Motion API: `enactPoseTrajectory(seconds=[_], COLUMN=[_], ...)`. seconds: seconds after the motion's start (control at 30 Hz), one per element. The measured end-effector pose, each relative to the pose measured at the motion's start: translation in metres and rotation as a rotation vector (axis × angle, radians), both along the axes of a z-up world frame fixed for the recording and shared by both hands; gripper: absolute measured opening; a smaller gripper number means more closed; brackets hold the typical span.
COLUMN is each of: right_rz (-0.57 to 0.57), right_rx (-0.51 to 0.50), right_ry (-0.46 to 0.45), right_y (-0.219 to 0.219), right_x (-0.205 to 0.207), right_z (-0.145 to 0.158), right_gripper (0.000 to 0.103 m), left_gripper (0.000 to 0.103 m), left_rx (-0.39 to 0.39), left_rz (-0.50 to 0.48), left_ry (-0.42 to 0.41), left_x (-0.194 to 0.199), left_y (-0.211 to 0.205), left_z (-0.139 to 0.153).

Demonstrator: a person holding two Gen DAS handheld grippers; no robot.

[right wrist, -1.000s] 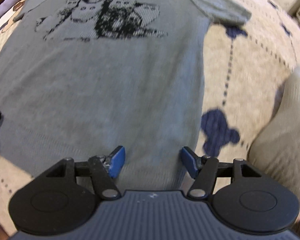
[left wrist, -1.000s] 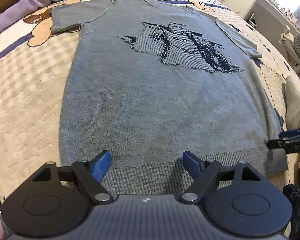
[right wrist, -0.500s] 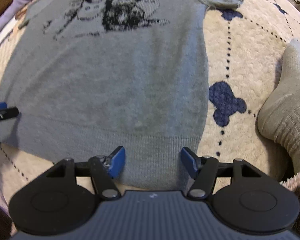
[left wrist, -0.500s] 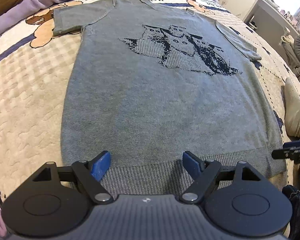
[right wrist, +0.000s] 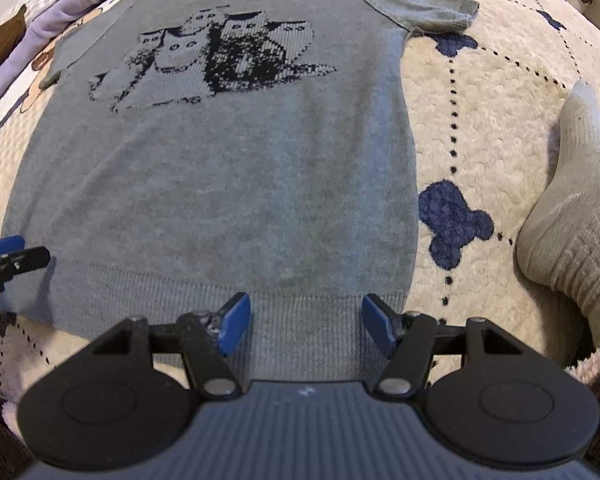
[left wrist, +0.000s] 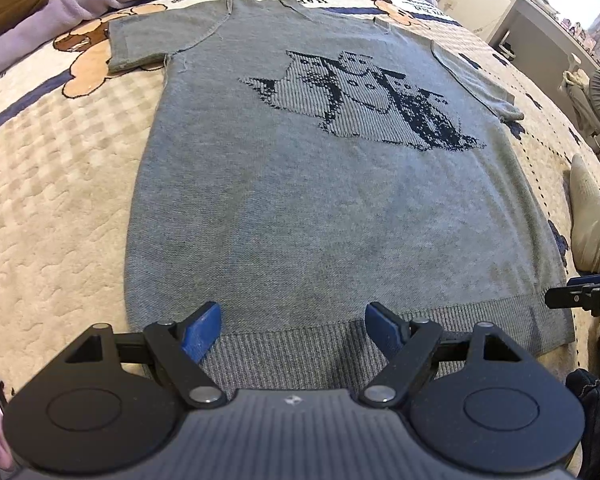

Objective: Fold clothes

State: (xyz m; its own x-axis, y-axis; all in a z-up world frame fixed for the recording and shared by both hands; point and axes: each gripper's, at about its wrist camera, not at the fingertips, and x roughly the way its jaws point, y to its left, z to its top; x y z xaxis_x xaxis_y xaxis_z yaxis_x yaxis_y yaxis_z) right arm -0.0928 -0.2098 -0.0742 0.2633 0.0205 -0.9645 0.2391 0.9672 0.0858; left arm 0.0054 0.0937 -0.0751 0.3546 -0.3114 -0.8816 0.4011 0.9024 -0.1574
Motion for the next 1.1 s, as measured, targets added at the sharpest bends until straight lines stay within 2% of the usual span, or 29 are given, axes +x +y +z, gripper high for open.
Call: enactPoseTrajectory(seconds=[0.3,0.57,0.67,0.77,0.87,1.1], right_rz=[0.021,0.04,0.043,0.038,0.039,0.051], right_rx=[-0.003,-0.036,-0.045,-0.048,-0.051,-0.085], right_ry=[-0.017,-0.085,-0.114,-0.146,-0.184,-0.247], right_y=[0.004,0.002,0.003,0.005,0.01,0.018], right_x=[-0.001,0.003,0.004,0.006,0.007,0.0], right_z=[0.013,0.055,0.073,0.088,0.105,0.13], right_gripper=[0.066,0.066,0.066,0.066,0.066,0.069], left_gripper=[0.08,0.08,0.08,0.085,0.103,0.102], left_rx=[0.004,0.012,-0.014,-0.04,-0.028,-0.001], left_rz=[0.002,0.009,0.033,0.053,0.063,0.051], left_ry=[-0.015,-0.06,-0.046,-0.034,-0.069,-0.154], left_x=[-0.002,-0.004,-0.003,-0.004,-0.007,-0.019], left_y=[0.0,-0.009,-0.008,-0.005,-0.006,-0.018], left_z=[0.007,0.028,0.04,0.052,0.068,0.105])
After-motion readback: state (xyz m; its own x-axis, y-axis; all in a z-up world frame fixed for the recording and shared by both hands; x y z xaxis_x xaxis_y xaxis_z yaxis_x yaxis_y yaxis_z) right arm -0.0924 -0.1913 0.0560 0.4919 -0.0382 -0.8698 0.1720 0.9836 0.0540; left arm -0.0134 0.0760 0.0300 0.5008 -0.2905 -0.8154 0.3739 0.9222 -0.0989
